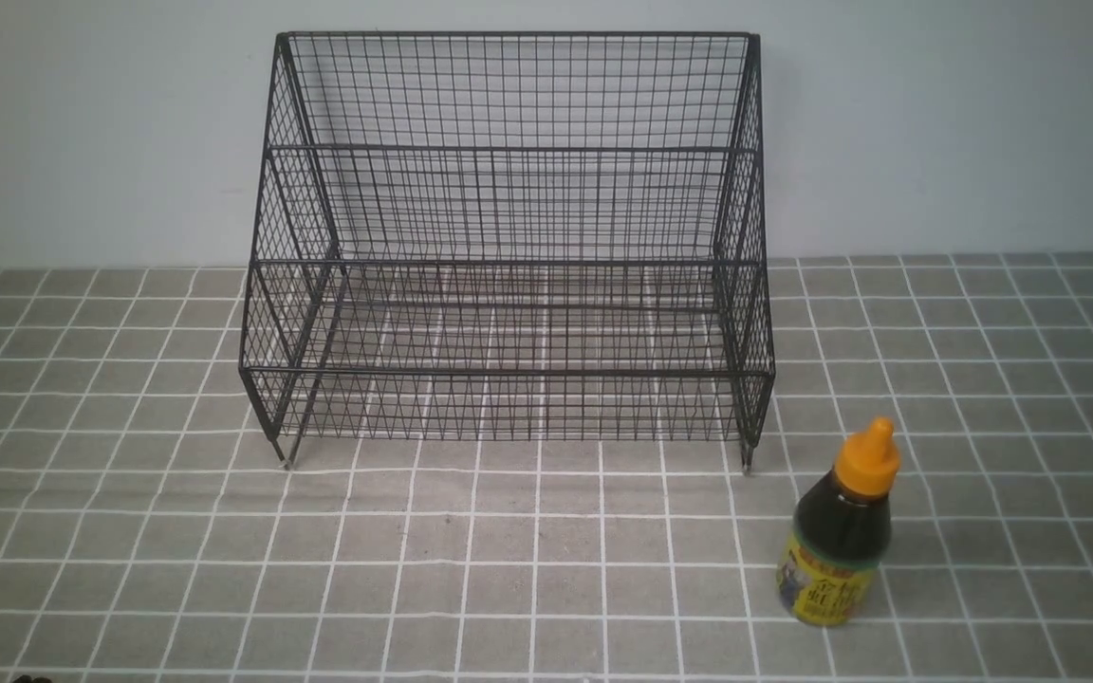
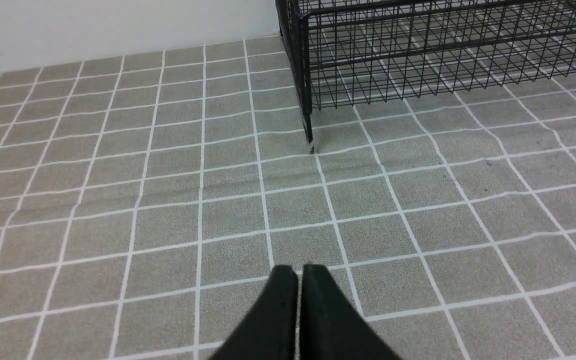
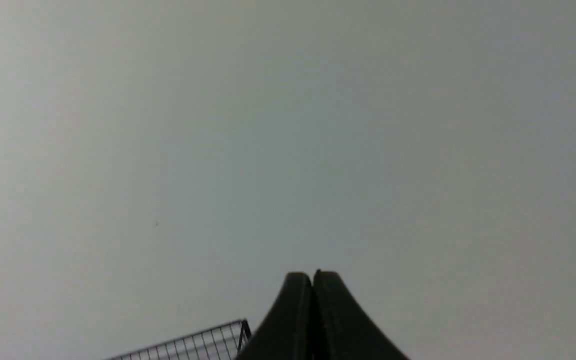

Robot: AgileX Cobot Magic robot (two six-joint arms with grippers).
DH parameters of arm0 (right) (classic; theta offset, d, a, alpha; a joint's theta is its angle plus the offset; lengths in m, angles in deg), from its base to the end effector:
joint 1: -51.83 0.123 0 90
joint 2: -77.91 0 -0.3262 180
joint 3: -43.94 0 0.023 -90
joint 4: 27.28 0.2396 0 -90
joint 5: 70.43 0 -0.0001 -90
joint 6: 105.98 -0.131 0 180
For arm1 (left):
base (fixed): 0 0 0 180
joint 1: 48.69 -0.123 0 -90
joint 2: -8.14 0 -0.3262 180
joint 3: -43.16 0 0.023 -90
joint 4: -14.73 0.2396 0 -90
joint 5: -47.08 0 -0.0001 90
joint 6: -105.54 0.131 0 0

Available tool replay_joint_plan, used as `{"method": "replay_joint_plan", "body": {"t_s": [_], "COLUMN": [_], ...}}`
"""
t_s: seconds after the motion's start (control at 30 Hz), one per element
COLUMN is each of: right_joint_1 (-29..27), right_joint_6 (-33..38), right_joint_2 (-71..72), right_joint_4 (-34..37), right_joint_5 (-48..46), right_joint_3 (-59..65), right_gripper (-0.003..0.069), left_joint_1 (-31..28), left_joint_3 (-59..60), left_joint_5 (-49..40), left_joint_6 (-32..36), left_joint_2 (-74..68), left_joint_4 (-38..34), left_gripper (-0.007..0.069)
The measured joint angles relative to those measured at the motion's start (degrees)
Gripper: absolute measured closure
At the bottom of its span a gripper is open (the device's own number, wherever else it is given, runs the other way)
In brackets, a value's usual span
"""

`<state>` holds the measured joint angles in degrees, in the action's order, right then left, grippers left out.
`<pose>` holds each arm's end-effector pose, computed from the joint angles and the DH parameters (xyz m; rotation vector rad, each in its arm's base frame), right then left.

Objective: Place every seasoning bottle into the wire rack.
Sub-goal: Use the right arm to grab the condiment bottle closest to it

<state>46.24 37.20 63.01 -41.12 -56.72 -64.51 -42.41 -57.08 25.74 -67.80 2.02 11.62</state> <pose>0.0482 0.0027 0.2825 0.2729 1.2532 0.3028 0.0376 -0.0067 0.1591 0.1773 1.8626 -0.0488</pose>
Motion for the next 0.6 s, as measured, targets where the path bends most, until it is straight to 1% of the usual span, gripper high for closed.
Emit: {"method": "replay_joint_plan", "body": {"t_s": [0.03,0.07,0.1,0.13,0.17,0.2,0.23,0.27,0.3,0.37,0.43,0.5,0.6], "right_joint_1": [0.00,0.00,0.00,0.00,0.00,0.00,0.00,0.00,0.00,0.00,0.00,0.00,0.00], "right_joint_6": [-3.65,-8.02,-14.23,-21.01,-24.42,-29.83,-31.86,-35.71,-42.43,-49.14,-53.10,-55.65,-55.52], "right_joint_2": [-2.72,-5.58,-9.18,-13.02,-15.05,-18.54,-19.97,-22.90,-28.73,-35.61,-41.13,-46.06,-51.00], "right_joint_4": [-6.65,-11.48,-19.20,-27.59,-33.46,-41.19,-42.78,-49.01,-60.62,-71.51,-76.80,-78.32,-78.97], "right_joint_5": [-0.49,-0.35,1.14,3.26,5.51,8.68,9.36,12.64,17.23,21.40,23.72,25.98,27.37], "right_joint_3": [-2.46,-4.01,-6.19,-8.13,-9.38,-11.02,-11.37,-12.75,-15.56,-18.80,-21.61,-23.77,-26.82], "right_gripper": [0.0671,0.0671,0.0671,0.0671,0.0671,0.0671,0.0671,0.0671,0.0671,0.0671,0.0670,0.0664,0.0629], "left_joint_1": [0.00,0.00,0.00,0.00,0.00,0.00,0.00,0.00,0.00,0.00,0.00,0.00,0.00], "left_joint_3": [0.00,0.00,0.00,0.00,0.00,0.00,0.00,0.00,0.00,0.00,0.00,0.00,0.00], "left_joint_5": [0.00,0.00,0.00,0.00,0.00,0.00,0.00,0.00,0.00,0.00,0.00,0.00,0.00], "left_joint_6": [0.00,0.00,0.00,0.00,0.00,0.00,0.00,0.00,0.00,0.00,0.00,0.00,0.00], "left_joint_2": [0.00,0.00,0.00,0.00,0.00,0.00,0.00,0.00,0.00,0.00,0.00,0.00,0.00], "left_joint_4": [0.00,0.00,0.00,0.00,0.00,0.00,0.00,0.00,0.00,0.00,0.00,0.00,0.00], "left_gripper": [0.0631,0.0631,0.0631,0.0631,0.0631,0.0631,0.0631,0.0631,0.0631,0.0631,0.0631,0.0631,0.0631]}}
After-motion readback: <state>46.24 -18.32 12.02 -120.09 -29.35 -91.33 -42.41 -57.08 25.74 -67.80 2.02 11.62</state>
